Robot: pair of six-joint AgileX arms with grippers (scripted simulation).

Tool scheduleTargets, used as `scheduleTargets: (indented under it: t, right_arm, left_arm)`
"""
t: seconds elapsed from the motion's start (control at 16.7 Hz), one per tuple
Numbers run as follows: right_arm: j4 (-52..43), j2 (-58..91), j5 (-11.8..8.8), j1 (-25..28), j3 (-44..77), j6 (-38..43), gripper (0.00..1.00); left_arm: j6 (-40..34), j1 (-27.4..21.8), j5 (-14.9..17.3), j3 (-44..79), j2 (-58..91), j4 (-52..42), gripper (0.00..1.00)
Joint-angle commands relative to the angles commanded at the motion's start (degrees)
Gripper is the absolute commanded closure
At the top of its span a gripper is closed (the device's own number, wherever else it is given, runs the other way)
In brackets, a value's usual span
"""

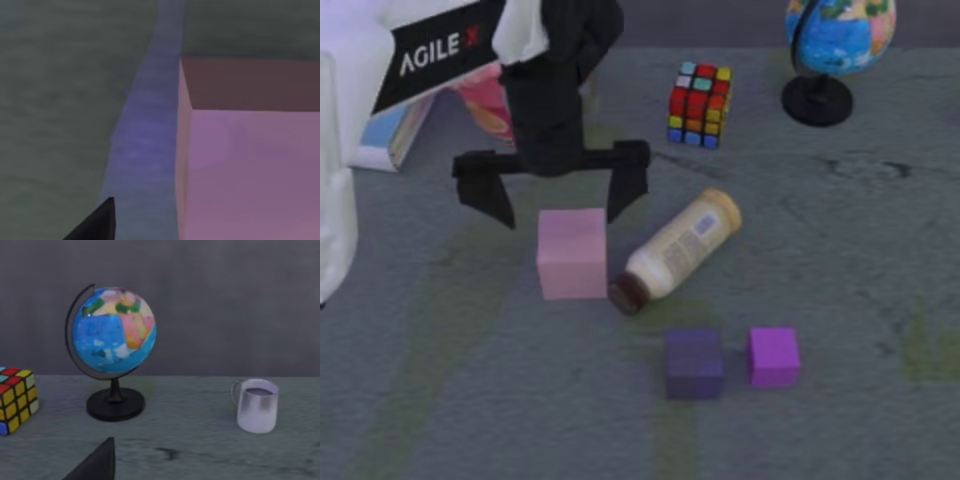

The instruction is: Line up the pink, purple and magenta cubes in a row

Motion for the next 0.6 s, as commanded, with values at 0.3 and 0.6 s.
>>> scheduleTargets:
  t: [0.3, 0.6]
  right_arm:
    - [0.00, 0.00, 0.00, 0.00, 0.00, 0.00, 0.00]
    - [0.00, 0.00, 0.00, 0.00, 0.00, 0.00, 0.00]
  left_arm:
    - [0.00, -0.05, 0.03, -7.66, 3.45, 11.88, 0.00]
    - [-0.04, -0.10, 0.05, -9.99, 4.66, 14.88, 0.00]
